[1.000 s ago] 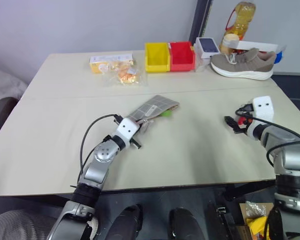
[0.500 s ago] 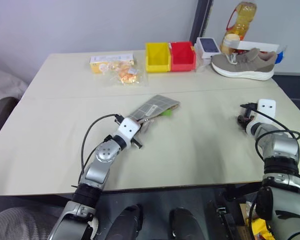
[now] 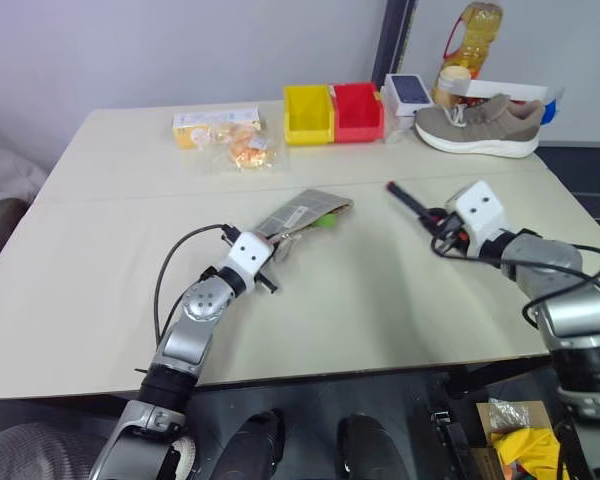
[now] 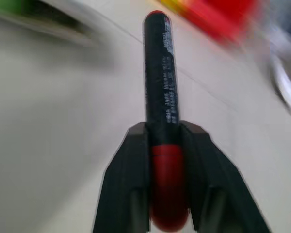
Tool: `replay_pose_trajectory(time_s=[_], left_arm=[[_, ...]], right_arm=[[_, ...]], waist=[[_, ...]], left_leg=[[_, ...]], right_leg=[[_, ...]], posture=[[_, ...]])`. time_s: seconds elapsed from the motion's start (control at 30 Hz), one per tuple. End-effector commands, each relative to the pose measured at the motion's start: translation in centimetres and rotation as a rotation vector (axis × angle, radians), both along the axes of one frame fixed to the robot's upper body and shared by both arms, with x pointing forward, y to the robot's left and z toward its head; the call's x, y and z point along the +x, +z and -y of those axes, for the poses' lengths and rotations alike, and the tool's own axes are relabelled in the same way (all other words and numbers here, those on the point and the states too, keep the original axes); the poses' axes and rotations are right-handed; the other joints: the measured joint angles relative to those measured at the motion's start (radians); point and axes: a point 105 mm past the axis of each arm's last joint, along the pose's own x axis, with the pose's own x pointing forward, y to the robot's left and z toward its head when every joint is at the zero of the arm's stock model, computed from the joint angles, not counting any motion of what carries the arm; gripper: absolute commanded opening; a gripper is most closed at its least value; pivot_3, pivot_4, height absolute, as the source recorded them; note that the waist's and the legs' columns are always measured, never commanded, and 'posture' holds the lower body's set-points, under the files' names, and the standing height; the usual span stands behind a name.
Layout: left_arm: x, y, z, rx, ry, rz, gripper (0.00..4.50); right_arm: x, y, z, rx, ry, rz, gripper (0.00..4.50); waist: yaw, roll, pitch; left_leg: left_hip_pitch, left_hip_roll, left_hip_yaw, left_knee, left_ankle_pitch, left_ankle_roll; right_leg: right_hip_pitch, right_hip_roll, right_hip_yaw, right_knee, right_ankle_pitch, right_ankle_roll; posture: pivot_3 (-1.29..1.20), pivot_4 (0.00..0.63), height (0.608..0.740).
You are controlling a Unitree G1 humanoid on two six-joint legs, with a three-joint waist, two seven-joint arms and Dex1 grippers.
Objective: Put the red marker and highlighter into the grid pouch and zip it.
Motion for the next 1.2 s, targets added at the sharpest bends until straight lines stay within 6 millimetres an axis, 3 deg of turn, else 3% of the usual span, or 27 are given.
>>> replay_pose_trajectory(time_s=[0.03, 0.27, 0.5, 0.87, 1.2], left_arm=[[0.1, 1.5, 0.4, -0.022, -0.029, 0.052, 0.0], [-0.1, 1.7, 0.9, -0.029, -0.052, 0.056, 0.0], [-0.6, 1.6, 1.2, -0.028, -0.066, 0.058, 0.0], [-1.8, 1.8, 1.8, 0.005, -0.147, 0.093, 0.0], [-3.4, 2.1, 3.2, 0.076, -0.304, 0.141, 0.0]], right_arm=[[-1.8, 1.2, -2.7, -0.029, 0.136, 0.003, 0.37], [-1.7, 0.3, -5.4, -0.09, 0.181, -0.015, 0.37], [-0.9, -0.8, -5.7, -0.134, 0.168, -0.042, 0.37], [-0.2, -0.6, -5.8, -0.193, 0.158, -0.033, 0.37], [-0.5, -0.3, -6.6, -0.502, 0.298, 0.064, 0.37]], waist=[[0.002, 0.0, 0.0], [0.004, 0.0, 0.0], [0.005, 0.0, 0.0], [0.004, 0.0, 0.0], [0.003, 0.0, 0.0]], left_leg=[[0.0, 0.0, 0.0, 0.0, 0.0, 0.0], [-0.001, 0.0, 0.0, 0.002, 0.0, 0.0], [-0.001, 0.0, 0.0, 0.002, 0.0, 0.0], [-0.001, 0.0, 0.0, 0.001, 0.0, 0.0], [-0.001, 0.0, 0.0, 0.001, 0.0, 0.0]], right_leg=[[0.0, 0.0, 0.0, 0.0, 0.0, 0.0], [0.0, -0.001, 0.0, 0.0, 0.0, 0.0], [0.0, -0.001, 0.0, 0.0, 0.0, 0.0], [-0.001, -0.001, 0.0, 0.0, 0.0, 0.0], [-0.001, -0.001, 0.0, -0.001, 0.0, 0.0]], posture=[[0.0, 0.15, 0.74], [0.0, 0.15, 0.74], [0.0, 0.15, 0.74], [0.0, 0.15, 0.74], [0.0, 0.15, 0.74]])
